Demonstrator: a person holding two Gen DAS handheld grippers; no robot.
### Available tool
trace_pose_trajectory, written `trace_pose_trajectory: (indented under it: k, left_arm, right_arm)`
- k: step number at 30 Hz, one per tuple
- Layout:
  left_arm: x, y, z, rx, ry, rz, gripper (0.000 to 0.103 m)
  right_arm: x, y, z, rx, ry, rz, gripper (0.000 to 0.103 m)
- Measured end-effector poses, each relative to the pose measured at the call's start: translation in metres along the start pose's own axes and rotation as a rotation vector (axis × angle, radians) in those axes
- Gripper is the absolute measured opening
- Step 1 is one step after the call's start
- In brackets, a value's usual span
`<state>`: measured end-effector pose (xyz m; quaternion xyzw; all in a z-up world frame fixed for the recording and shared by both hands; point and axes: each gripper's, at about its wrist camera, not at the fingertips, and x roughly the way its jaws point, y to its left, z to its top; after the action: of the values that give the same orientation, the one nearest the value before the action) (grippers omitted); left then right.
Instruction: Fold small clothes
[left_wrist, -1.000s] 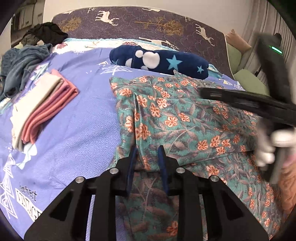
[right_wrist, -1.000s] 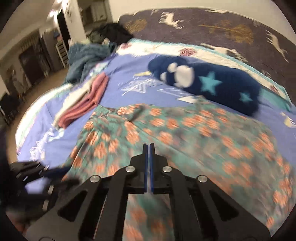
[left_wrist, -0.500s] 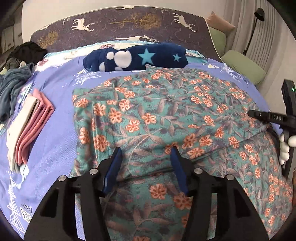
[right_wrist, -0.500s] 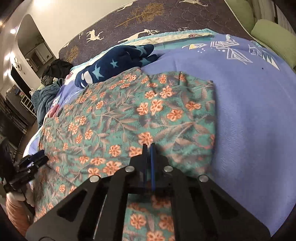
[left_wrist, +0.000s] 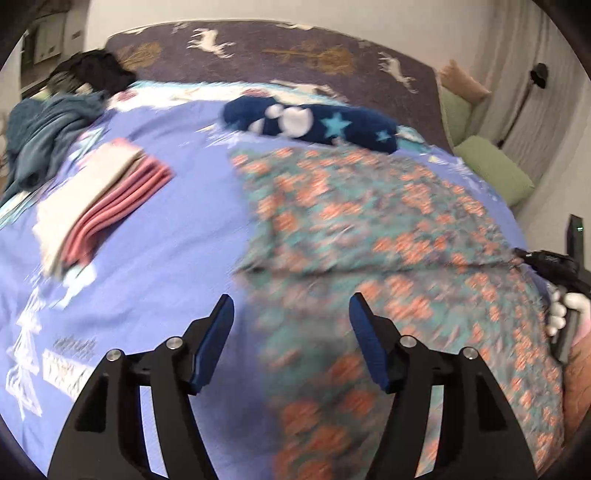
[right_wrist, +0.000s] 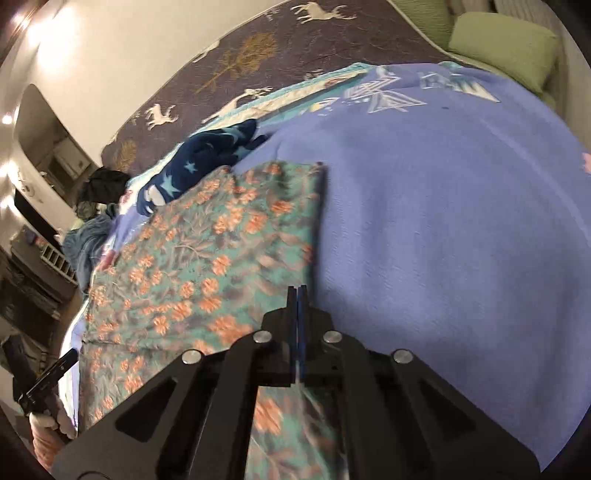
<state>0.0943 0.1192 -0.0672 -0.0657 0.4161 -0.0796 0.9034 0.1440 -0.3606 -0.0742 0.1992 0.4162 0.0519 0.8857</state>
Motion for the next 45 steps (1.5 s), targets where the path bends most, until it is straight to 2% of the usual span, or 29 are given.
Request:
trace_pose_trajectory:
  k: [1,2,4,7,8,9,11,13,15,20,24,30,40,45]
  left_arm:
    - [-0.001,0.006,-0.008,-0.009,0.024,-0.009,0.066]
    - [-0.002,0.010,-0.015,-0.019,0.043,-0.036,0.066]
    - [-0.008,0.013,-0.026,-0.024,0.044,-0.085,0.066]
    - [-0.012,0.011,-0.033,0.001,0.039,-0.104,0.066]
    - [-0.011,0.010,-0.033,0.003,0.044,-0.101,0.066]
    - [-0.010,0.009,-0.032,0.007,0.053,-0.095,0.066]
    - [-0.007,0.003,-0.034,0.051,0.065,-0.066,0.066]
    - [-0.008,-0.001,-0.040,0.108,0.058,-0.041,0.066]
    - [-0.012,0.002,-0.043,0.100,0.058,-0.045,0.066]
    - [-0.021,0.009,-0.052,0.067,0.053,-0.060,0.066]
    - [-0.033,0.007,-0.065,0.070,0.060,-0.078,0.066]
    - [-0.054,0.011,-0.089,0.061,0.045,-0.136,0.066]
    - [-0.098,0.015,-0.141,0.032,0.037,-0.305,0.066]
    - [-0.116,0.021,-0.164,-0.007,0.035,-0.378,0.065]
  right_arm:
    - [-0.004,0.000,-0.002,-0.008,0.003,-0.012,0.014]
    - [-0.010,0.000,-0.006,-0.015,0.006,0.011,0.014]
    - [-0.019,0.000,-0.014,-0.023,0.014,0.044,0.016]
    - [-0.029,0.004,-0.023,-0.063,0.019,0.059,0.029]
    - [-0.029,0.008,-0.025,-0.075,0.023,0.057,0.030]
    - [-0.029,0.012,-0.028,-0.100,0.036,0.047,0.031]
    - [-0.023,0.017,-0.036,-0.155,0.084,-0.046,0.031]
    - [-0.021,0.016,-0.041,-0.181,0.081,-0.091,0.024]
    - [-0.027,0.008,-0.044,-0.177,0.057,-0.110,0.023]
    - [-0.041,-0.006,-0.051,-0.103,0.050,-0.071,0.024]
    - [-0.059,-0.004,-0.066,-0.120,0.059,-0.042,0.036]
    - [-0.084,-0.013,-0.099,-0.089,0.060,0.021,0.036]
    - [-0.134,-0.022,-0.159,-0.040,0.083,0.127,0.037]
    - [-0.161,-0.034,-0.192,0.009,0.108,0.218,0.037]
